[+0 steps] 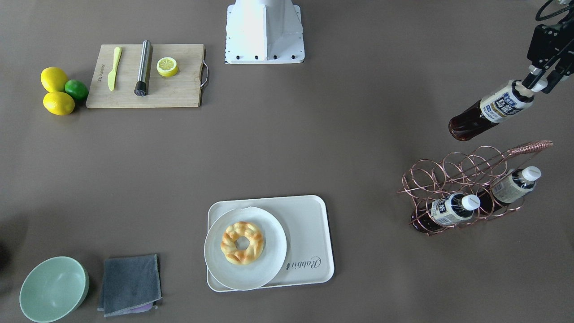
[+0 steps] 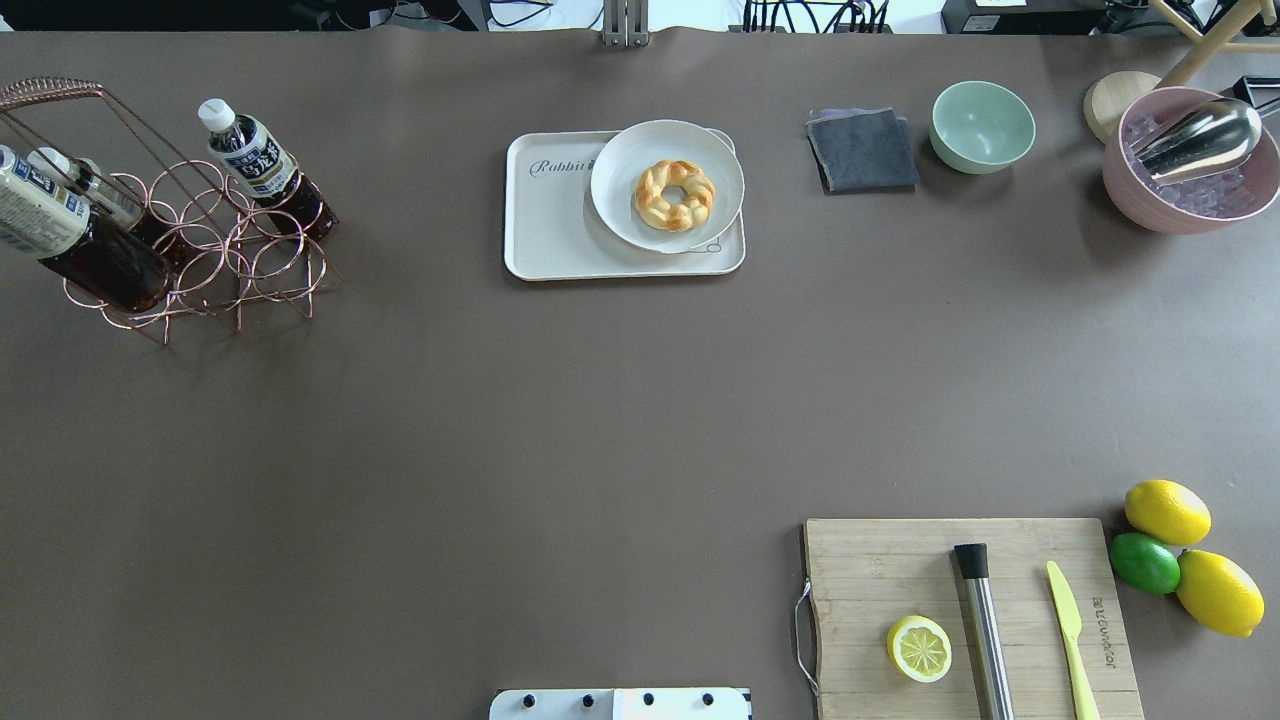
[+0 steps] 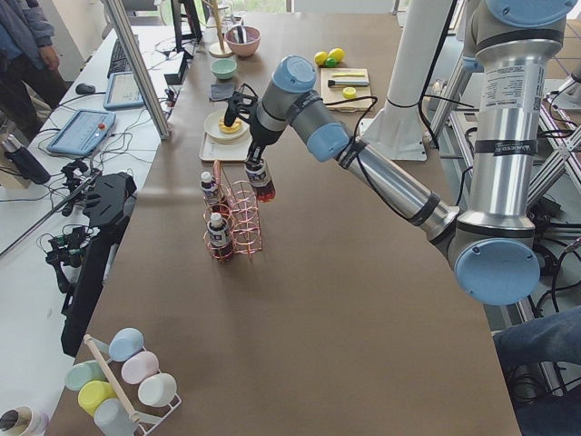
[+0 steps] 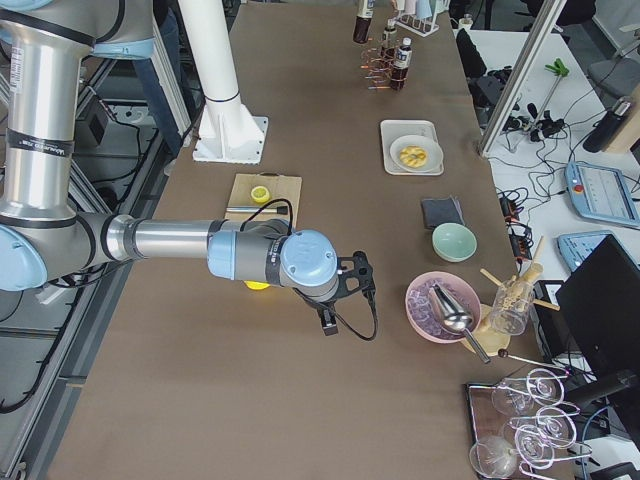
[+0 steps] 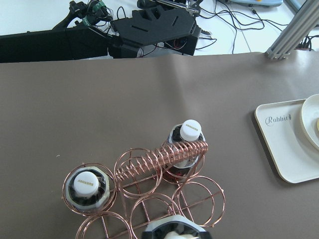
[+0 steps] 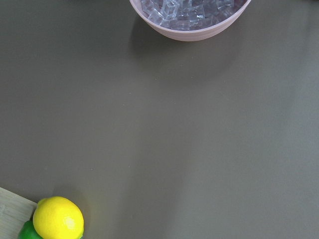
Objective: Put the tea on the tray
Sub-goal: 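Grasp the white-capped tea bottle with the left gripper and lift it, then carry the tea bottle with the left gripper toward the white tray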
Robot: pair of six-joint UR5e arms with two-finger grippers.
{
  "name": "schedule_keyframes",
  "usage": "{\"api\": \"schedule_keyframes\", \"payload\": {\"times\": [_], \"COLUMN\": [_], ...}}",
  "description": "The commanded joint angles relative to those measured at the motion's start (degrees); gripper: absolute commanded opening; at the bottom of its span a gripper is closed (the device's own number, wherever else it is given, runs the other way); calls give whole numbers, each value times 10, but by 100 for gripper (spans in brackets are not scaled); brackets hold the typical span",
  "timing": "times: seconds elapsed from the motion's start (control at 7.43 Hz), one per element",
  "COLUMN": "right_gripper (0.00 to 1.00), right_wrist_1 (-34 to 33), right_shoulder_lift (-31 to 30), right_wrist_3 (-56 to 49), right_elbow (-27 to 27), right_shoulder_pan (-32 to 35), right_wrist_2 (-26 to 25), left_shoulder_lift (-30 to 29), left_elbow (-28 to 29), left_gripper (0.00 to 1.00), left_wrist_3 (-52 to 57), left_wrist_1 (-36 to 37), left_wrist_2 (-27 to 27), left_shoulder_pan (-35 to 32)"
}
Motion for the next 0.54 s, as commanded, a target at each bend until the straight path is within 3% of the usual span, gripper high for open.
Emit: {"api": "schedule_keyframes", "payload": {"times": [0.0,0.13,0.4], "right_gripper": [100,100,100], "right_wrist_1": [-1,-1,0], "right_shoulder_lift": [-1,-4,-4], "right_wrist_3": [0,0,0], "right_elbow": [9,10,10], "right_shoulder_pan": [0,0,0], "right_wrist_2": [0,0,0], "left_shoulder_lift": [-68,-115,-237], "left_elbow": [-64,-72,-73], "left_gripper": [0,0,0], "left_wrist_3": [-59,-104,-139], "left_wrist_1": [116,156,297], "left_wrist_2": [2,7,94], "left_shoulder_pan": [46,83,170]}}
